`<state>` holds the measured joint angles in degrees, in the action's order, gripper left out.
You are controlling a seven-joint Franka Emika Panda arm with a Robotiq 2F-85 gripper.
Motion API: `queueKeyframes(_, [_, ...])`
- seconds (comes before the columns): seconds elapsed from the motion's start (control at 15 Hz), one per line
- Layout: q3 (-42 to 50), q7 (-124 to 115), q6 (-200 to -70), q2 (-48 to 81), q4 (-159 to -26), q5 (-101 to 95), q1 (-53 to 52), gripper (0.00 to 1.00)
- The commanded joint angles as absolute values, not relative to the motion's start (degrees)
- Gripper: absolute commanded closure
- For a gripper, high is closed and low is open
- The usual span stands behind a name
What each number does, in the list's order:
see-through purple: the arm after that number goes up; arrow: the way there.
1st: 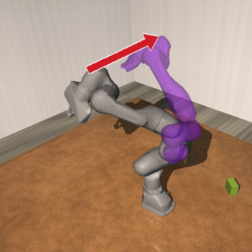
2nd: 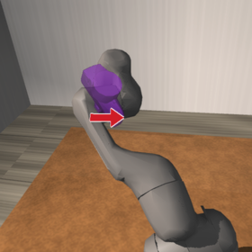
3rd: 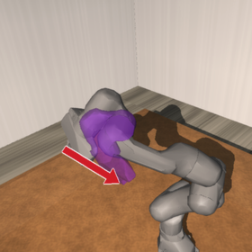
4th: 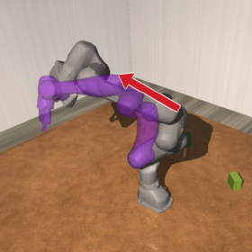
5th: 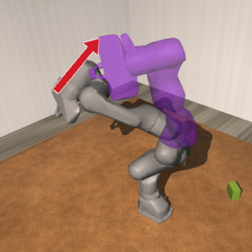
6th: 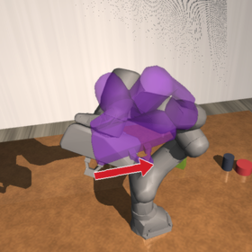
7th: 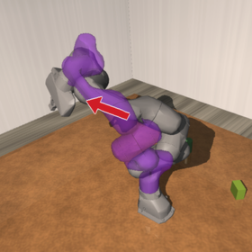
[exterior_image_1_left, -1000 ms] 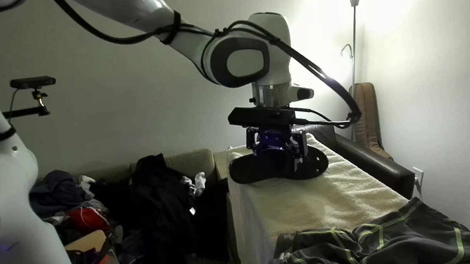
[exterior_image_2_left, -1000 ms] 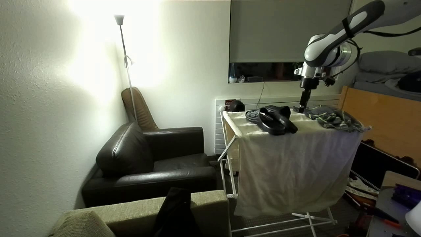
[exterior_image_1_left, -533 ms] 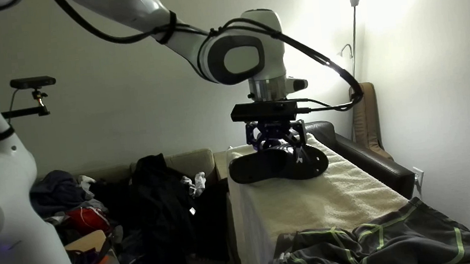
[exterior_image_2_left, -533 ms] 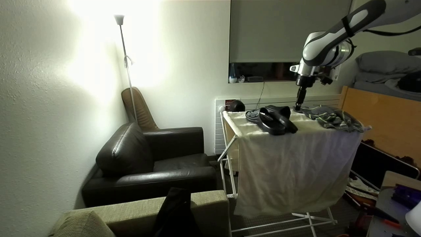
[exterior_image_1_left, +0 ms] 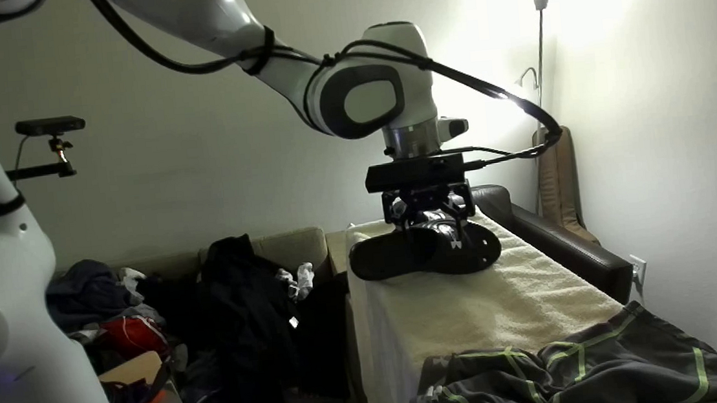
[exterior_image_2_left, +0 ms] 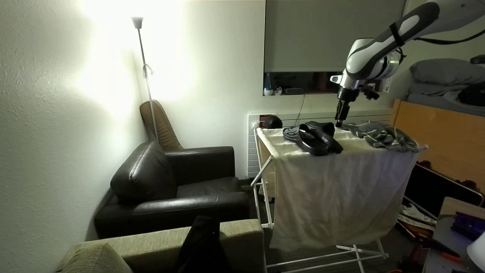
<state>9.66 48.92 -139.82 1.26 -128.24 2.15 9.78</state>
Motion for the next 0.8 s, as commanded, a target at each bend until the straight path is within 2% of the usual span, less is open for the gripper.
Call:
queueKeyframes(0.0, [9.3, 53.9, -143.3, 4.0, -127.6, 5.1, 10.1, 0.00])
queueKeyframes(0.73, [6.5, 64.7, -150.7, 12.2, -122.9, 6.9, 12.6, 0.00])
